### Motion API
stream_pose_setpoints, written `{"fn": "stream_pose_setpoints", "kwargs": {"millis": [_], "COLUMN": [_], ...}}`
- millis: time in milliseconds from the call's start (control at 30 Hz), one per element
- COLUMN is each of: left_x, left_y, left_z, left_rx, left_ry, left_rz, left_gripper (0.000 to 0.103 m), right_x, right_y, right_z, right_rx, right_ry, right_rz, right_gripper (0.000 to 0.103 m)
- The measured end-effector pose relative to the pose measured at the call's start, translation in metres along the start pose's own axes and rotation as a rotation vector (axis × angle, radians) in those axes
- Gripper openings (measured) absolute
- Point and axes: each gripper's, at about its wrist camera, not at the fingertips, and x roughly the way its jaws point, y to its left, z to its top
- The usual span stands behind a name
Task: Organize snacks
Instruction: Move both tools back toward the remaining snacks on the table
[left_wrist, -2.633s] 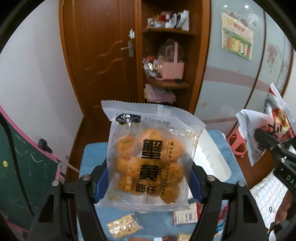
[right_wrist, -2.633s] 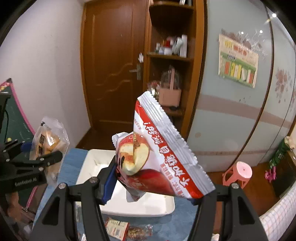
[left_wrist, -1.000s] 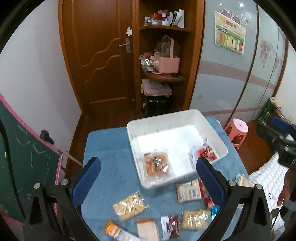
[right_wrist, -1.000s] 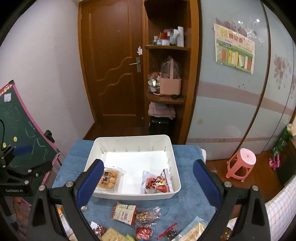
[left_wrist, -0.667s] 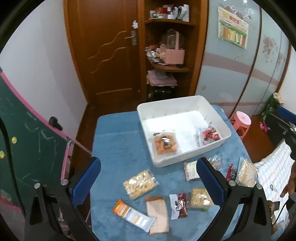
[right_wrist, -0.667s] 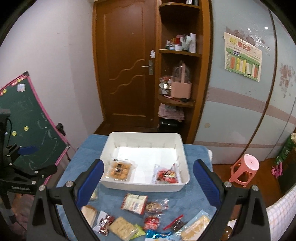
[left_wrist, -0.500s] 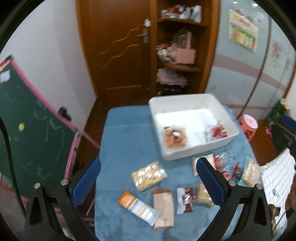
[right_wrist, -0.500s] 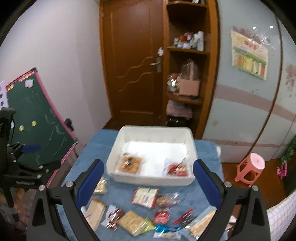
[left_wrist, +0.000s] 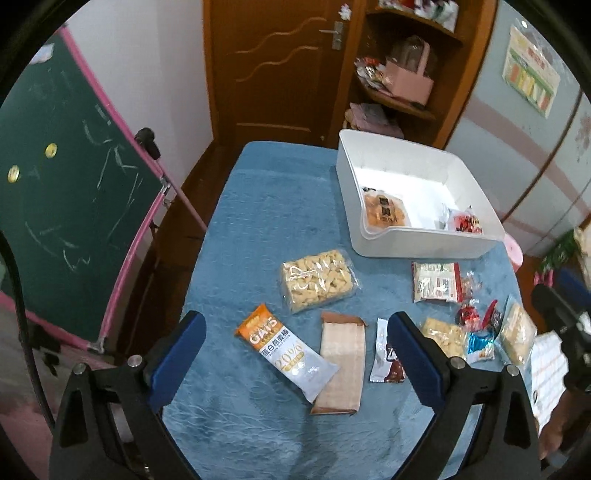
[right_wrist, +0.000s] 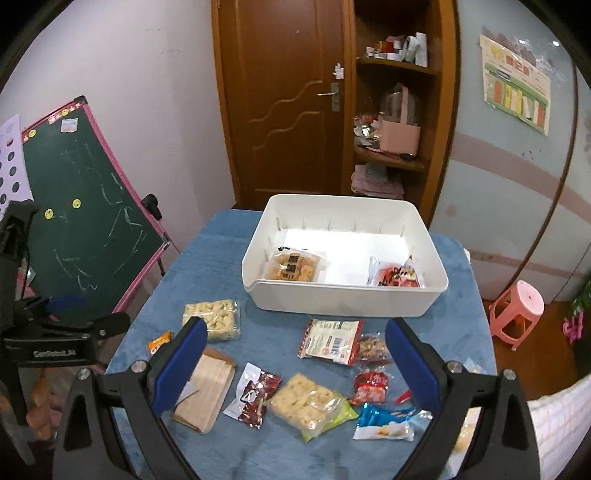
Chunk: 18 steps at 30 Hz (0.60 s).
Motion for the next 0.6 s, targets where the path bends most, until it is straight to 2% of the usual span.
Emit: {"fn": "stream_pose_setpoints", "kwargs": {"millis": [100, 267, 467, 600], "left_x": [-0.001, 0.014, 0.052, 0.084], "left_y": [0.004, 0.012, 0.023, 0.029], "left_z": [-0.009, -0.015, -0.030, -0.041], "left_rx": [-0.022, -0.054, -0.155, -0.214], "left_ry": [-0.031, -0.030, 0.038, 0.113], "left_rz": [0.003, 0.033, 0.062, 0.101], "left_gripper": [0.098, 0.098, 0.098, 0.098], "right_x": [0.001, 0.009, 0.038, 0.066], "right_y": [0.001, 0.010, 0.033, 0.043], "right_z": [-0.009, -0.021, -0.043, -0.060], "right_rx": [0.034, 0.049, 0.009, 0.000], "right_ry": [-0.006, 0.015, 0.088, 0.161], "right_rz": [0.012, 0.057, 0.062, 0.063], "right_gripper": [0.098, 0.095, 0.093, 0.086]}}
